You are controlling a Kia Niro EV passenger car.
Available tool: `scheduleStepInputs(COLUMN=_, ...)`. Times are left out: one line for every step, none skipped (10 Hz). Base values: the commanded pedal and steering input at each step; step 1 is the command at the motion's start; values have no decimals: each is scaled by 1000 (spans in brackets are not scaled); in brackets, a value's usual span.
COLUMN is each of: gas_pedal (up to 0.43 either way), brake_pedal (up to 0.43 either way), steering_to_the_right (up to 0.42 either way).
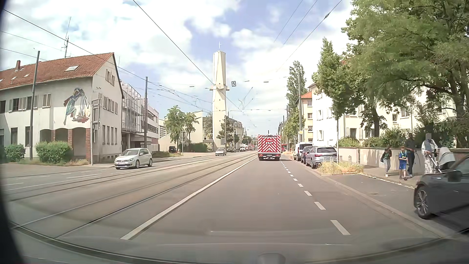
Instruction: Follow the waypoints while adhering to traffic rules and regulations
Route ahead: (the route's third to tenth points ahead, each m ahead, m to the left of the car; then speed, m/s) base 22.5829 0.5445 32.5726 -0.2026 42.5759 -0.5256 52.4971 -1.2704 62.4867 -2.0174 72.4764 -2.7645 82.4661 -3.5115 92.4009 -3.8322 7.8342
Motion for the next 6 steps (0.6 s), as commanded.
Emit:
scheduleStepInputs(gas_pedal=0, brake_pedal=299, steering_to_the_right=29)
scheduleStepInputs(gas_pedal=0, brake_pedal=299, steering_to_the_right=29)
scheduleStepInputs(gas_pedal=0, brake_pedal=299, steering_to_the_right=29)
scheduleStepInputs(gas_pedal=0, brake_pedal=299, steering_to_the_right=28)
scheduleStepInputs(gas_pedal=0, brake_pedal=299, steering_to_the_right=28)
scheduleStepInputs(gas_pedal=0, brake_pedal=299, steering_to_the_right=28)
